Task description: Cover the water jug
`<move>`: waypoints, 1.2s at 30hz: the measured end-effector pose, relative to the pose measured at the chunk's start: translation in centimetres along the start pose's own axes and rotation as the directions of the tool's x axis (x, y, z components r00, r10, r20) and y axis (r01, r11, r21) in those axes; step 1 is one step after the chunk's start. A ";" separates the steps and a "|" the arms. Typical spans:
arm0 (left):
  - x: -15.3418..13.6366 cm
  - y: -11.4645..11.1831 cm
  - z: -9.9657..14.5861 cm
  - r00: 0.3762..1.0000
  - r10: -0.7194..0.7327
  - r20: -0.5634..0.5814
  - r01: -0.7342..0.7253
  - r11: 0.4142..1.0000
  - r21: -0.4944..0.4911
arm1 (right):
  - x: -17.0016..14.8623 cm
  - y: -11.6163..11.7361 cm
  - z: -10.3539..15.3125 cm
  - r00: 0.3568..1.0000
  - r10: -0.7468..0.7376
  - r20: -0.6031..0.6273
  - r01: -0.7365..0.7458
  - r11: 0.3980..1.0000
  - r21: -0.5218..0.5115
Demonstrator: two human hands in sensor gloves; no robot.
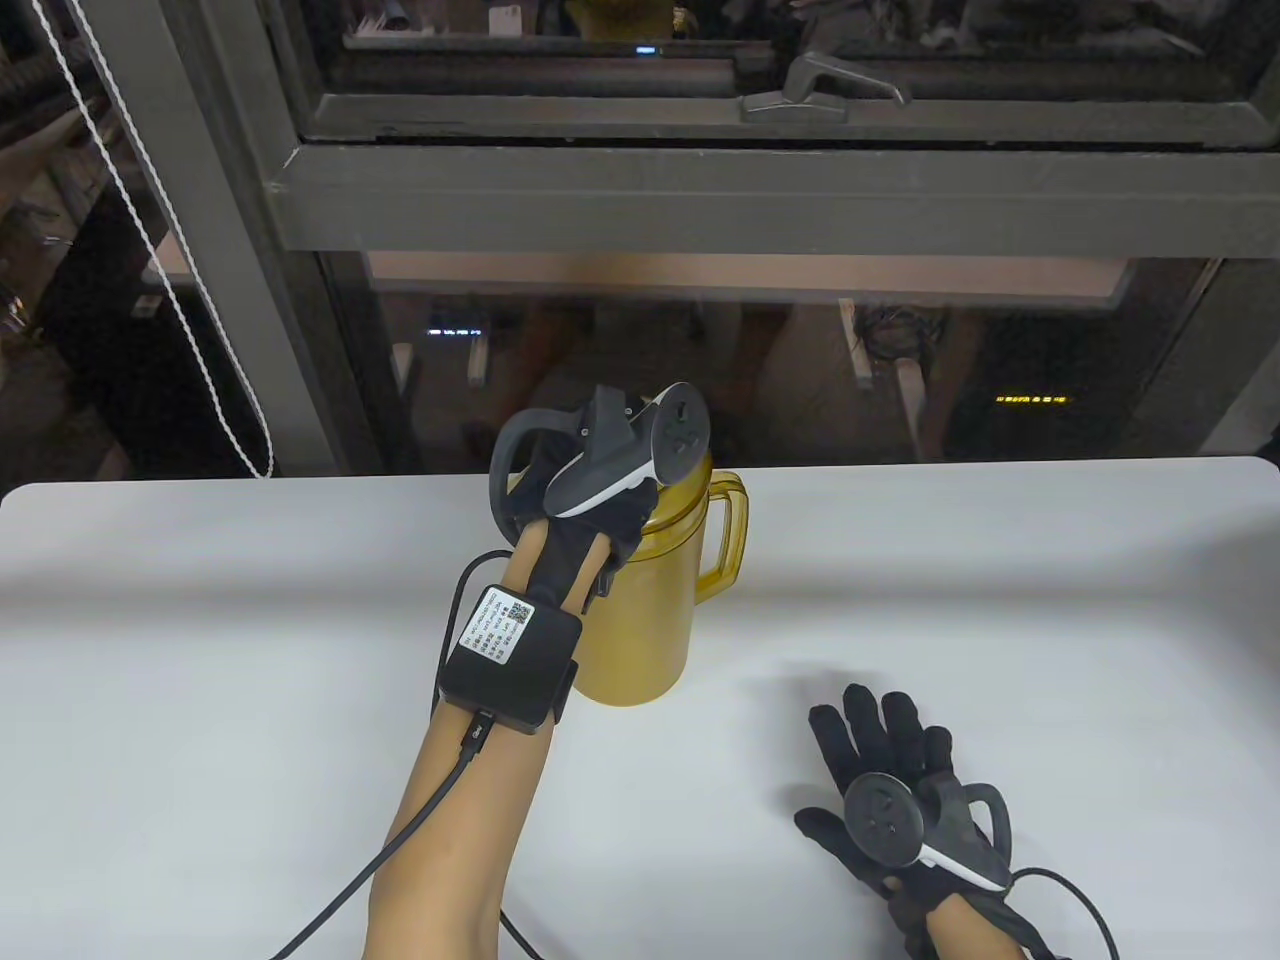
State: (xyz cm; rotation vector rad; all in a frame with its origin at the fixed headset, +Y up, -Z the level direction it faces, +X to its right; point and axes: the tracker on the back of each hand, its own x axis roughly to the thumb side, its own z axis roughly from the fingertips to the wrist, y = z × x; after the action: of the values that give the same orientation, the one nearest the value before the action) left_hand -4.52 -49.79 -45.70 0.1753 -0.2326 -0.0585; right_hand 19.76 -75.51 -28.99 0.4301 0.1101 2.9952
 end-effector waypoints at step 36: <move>-13.2 -4.4 18.8 0.978 0.076 -0.196 -0.120 0.968 -0.220 | 2.0 -0.6 0.3 0.995 -0.030 0.100 0.032 0.999 -0.019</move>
State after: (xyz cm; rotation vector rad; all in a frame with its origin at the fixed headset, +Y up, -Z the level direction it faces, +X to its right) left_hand -21.92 -56.20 -31.46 -0.0629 -0.0463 0.0299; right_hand 17.99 -74.63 -28.22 0.5693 0.0759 2.9352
